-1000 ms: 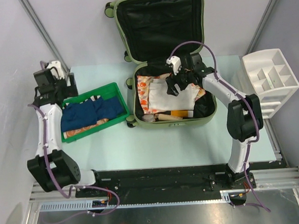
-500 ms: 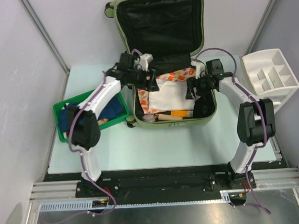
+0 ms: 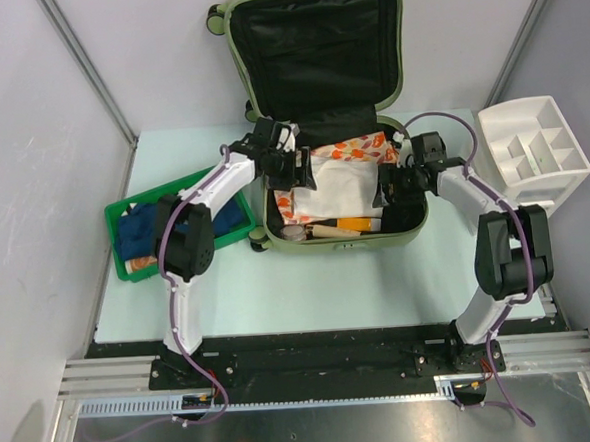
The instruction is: Open, take out, and arrange the luggage
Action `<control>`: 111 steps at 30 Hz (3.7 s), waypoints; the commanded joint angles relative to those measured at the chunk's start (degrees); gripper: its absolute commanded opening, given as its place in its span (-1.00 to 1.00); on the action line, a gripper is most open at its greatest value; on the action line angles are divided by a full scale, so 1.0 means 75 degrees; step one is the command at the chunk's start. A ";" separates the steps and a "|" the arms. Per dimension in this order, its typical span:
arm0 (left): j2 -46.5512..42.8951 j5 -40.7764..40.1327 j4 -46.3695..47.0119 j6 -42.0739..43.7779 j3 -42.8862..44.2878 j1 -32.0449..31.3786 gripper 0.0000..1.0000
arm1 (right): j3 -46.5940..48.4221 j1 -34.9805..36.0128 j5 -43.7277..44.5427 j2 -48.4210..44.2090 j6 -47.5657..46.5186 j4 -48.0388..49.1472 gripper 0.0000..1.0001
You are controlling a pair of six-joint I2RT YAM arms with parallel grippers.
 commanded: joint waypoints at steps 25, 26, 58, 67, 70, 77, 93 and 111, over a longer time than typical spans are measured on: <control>0.0552 0.0501 0.0264 0.0173 0.0722 -0.0139 -0.06 | 0.0069 0.0306 -0.0806 0.0648 0.0423 0.1449 -0.38; 0.0481 0.0525 0.0299 0.0208 0.0722 -0.0163 -0.17 | 0.0069 0.0306 -0.0806 0.0496 0.0411 0.1448 -0.44; -0.1476 0.0947 0.0346 0.0455 0.0501 0.0656 -0.99 | 0.1064 0.0773 -0.0783 -0.0514 0.0646 0.2315 -1.00; -0.3852 0.0969 0.0358 0.1052 -0.1969 0.3080 -0.99 | 0.4095 0.2402 -0.0455 0.1956 0.0622 0.2738 -1.00; -0.4766 0.0970 0.0323 0.1333 -0.2801 0.4311 -1.00 | 0.5865 0.3164 -0.0420 0.3219 0.0750 0.2469 -1.00; -0.5754 0.0363 0.0112 0.2339 -0.4456 0.6514 -1.00 | 0.8834 0.4594 -0.0338 0.5484 0.1021 0.1717 -1.00; -0.3468 -0.0764 0.0418 0.3490 -0.4072 0.7126 0.30 | 0.8225 0.5158 0.0542 0.6449 0.0810 0.2715 0.10; -0.4913 0.0581 0.0112 0.4519 -0.2196 0.2676 0.99 | 0.4453 0.1504 -0.0700 0.1797 -0.1227 -0.0073 0.58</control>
